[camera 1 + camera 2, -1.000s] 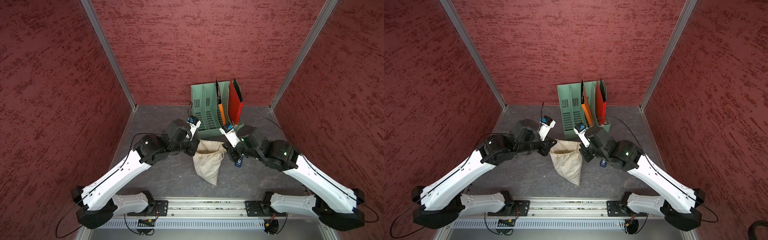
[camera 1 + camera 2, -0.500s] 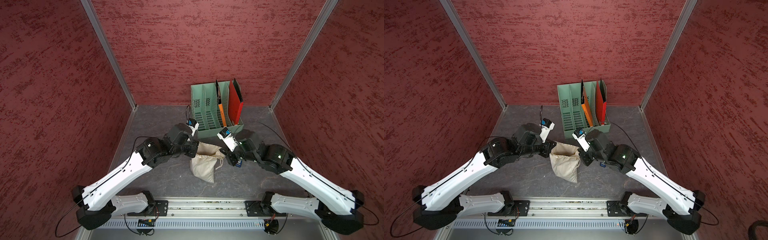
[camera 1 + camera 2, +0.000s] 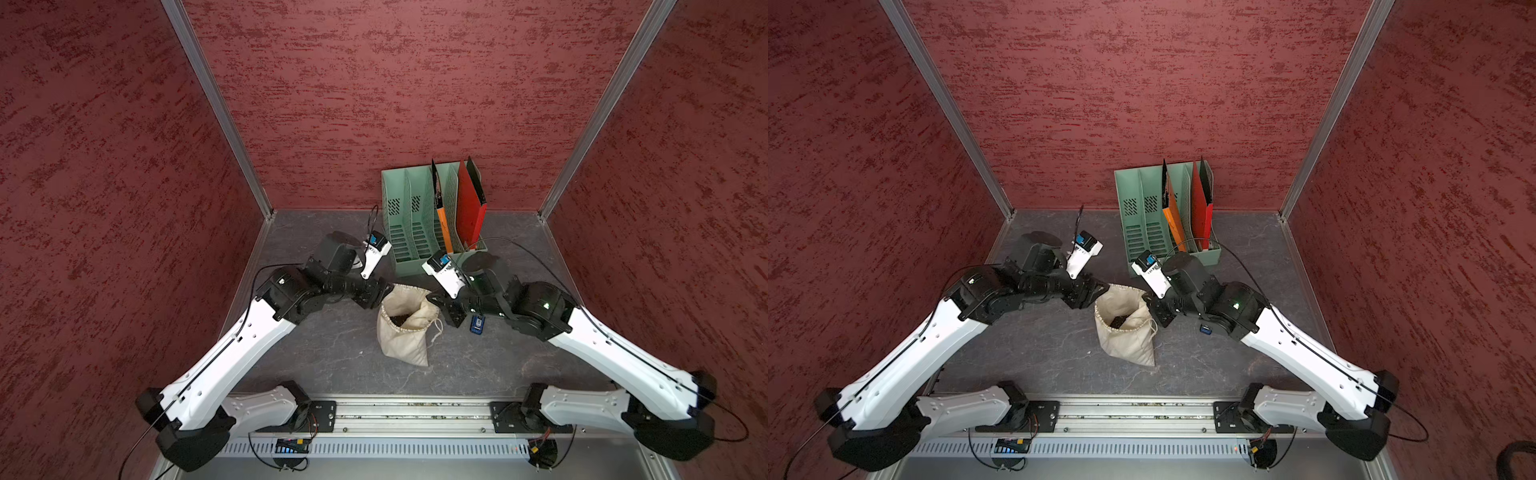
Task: Close the soil bag
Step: Adjust the soil bag at the center of the board.
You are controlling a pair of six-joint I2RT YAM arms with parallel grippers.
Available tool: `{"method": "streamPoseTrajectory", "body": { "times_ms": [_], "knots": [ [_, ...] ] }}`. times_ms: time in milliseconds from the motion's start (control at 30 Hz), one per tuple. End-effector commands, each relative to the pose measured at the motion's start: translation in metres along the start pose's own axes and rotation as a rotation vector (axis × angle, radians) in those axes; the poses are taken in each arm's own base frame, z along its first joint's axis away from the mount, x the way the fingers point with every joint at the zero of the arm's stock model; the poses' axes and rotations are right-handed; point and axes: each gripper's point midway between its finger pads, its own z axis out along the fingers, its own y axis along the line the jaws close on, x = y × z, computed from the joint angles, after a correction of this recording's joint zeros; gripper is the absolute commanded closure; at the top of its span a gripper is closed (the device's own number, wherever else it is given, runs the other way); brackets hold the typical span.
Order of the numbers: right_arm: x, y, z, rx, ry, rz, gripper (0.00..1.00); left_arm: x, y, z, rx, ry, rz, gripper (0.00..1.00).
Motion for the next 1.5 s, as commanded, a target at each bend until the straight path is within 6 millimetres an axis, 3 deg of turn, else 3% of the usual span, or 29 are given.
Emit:
{"method": "streamPoseTrajectory", "body": {
  "times_ms": [0,233,700,833,1067,1233,1367,1467],
  "knots": [
    [-0.021,0.003,-0.008,-0.021,-0.058,-0.02,1.0,-0.008,-0.013,-0.013,0.131,0.002,0.072,0.34],
    [-0.031,0.009,-0.005,-0.053,-0.071,-0.042,1.0,-0.026,-0.031,-0.009,0.237,0.052,0.107,0.29],
    [-0.037,0.013,0.017,-0.074,-0.02,-0.109,1.0,-0.005,-0.029,-0.004,0.267,0.168,0.134,0.26],
    [-0.04,0.012,0.018,-0.073,-0.027,-0.112,1.0,0.006,-0.019,0.01,0.235,0.235,0.146,0.26],
    [-0.036,0.011,0.017,-0.072,-0.011,-0.12,1.0,0.005,0.005,0.023,0.149,0.267,0.145,0.31],
    [-0.035,0.007,0.015,-0.058,-0.01,-0.122,1.0,0.001,0.001,0.025,0.203,0.246,0.136,0.32],
    [-0.038,0.005,0.015,-0.052,-0.017,-0.122,1.0,0.004,-0.004,0.026,0.225,0.257,0.137,0.39],
    [-0.037,0.004,0.015,-0.052,-0.014,-0.119,1.0,0.003,-0.004,0.026,0.225,0.253,0.131,0.57]
  ]
}}
